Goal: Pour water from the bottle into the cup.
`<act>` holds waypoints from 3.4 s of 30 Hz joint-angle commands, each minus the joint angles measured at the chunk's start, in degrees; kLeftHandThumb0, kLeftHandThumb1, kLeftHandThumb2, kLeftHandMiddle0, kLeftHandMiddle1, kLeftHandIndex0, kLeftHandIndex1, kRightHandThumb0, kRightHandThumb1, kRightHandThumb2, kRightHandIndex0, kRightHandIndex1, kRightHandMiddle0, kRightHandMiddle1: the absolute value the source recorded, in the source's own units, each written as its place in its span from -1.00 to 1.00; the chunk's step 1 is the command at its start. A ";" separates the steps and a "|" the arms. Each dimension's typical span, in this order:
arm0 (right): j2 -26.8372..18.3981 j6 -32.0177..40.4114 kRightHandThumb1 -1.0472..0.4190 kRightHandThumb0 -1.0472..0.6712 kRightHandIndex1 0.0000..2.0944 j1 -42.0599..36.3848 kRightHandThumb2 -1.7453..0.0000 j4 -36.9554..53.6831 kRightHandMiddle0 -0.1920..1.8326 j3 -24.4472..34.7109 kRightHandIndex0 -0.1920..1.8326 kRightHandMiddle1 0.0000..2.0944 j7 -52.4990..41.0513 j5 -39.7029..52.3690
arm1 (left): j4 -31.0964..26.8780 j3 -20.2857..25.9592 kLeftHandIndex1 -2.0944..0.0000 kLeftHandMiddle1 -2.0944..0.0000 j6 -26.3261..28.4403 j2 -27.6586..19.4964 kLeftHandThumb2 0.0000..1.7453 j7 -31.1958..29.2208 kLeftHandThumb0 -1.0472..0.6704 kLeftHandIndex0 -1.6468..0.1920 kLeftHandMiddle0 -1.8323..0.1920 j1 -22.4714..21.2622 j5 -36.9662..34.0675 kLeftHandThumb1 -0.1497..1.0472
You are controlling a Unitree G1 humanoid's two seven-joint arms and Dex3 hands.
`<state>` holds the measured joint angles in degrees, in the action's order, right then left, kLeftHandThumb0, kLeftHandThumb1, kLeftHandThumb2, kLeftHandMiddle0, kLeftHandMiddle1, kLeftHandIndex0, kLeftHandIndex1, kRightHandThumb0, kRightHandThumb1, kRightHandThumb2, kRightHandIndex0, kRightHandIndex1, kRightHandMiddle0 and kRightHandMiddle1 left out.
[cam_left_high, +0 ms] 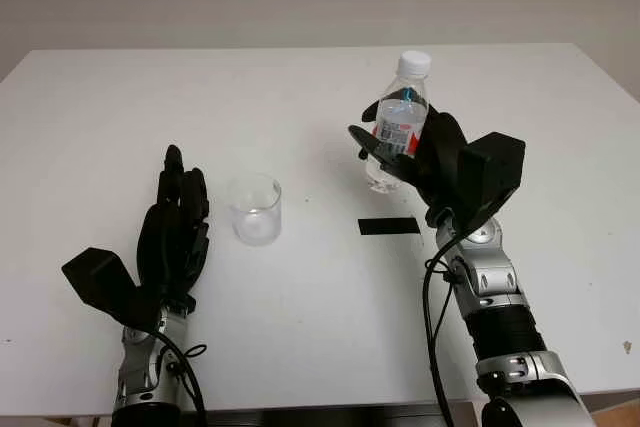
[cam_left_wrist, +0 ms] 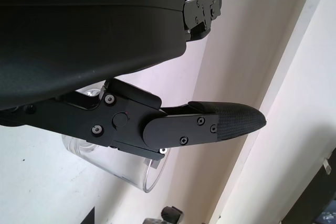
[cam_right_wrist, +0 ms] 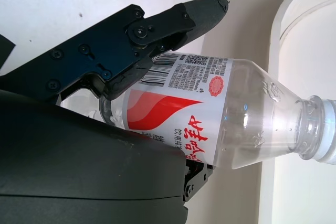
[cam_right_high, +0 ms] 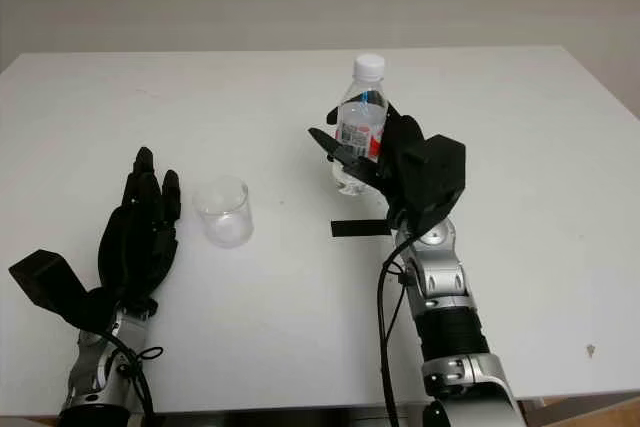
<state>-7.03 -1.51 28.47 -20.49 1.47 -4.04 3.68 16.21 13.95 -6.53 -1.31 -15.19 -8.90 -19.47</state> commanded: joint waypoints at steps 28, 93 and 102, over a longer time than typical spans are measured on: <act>0.95 -1.72 -1.00 -0.20 1.00 -6.21 0.60 -2.25 0.22 0.65 0.58 1.00 -0.39 -2.26 | -0.02 -0.17 0.97 0.96 1.67 -0.80 -0.46 0.49 -0.66 0.99 0.99 4.68 0.56 1.00; -3.89 -6.02 -0.83 -0.82 -1.00 -10.56 0.94 -3.49 -1.00 0.63 -1.00 -1.00 -15.39 1.12 | 0.00 0.08 0.95 0.95 2.71 -2.32 -0.48 -0.23 -0.67 0.99 0.98 4.04 0.55 1.00; -6.26 -5.00 -0.85 -0.96 -1.00 -14.57 0.93 1.20 -1.00 1.97 -1.00 -1.00 -15.57 1.08 | 0.40 0.21 0.95 0.95 2.47 -2.95 -0.49 -1.09 -0.66 0.99 0.99 3.71 -0.03 1.00</act>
<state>-12.70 -6.88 14.44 -20.75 3.16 -19.67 4.62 14.44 14.02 -4.69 -4.25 -16.25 -6.96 -19.52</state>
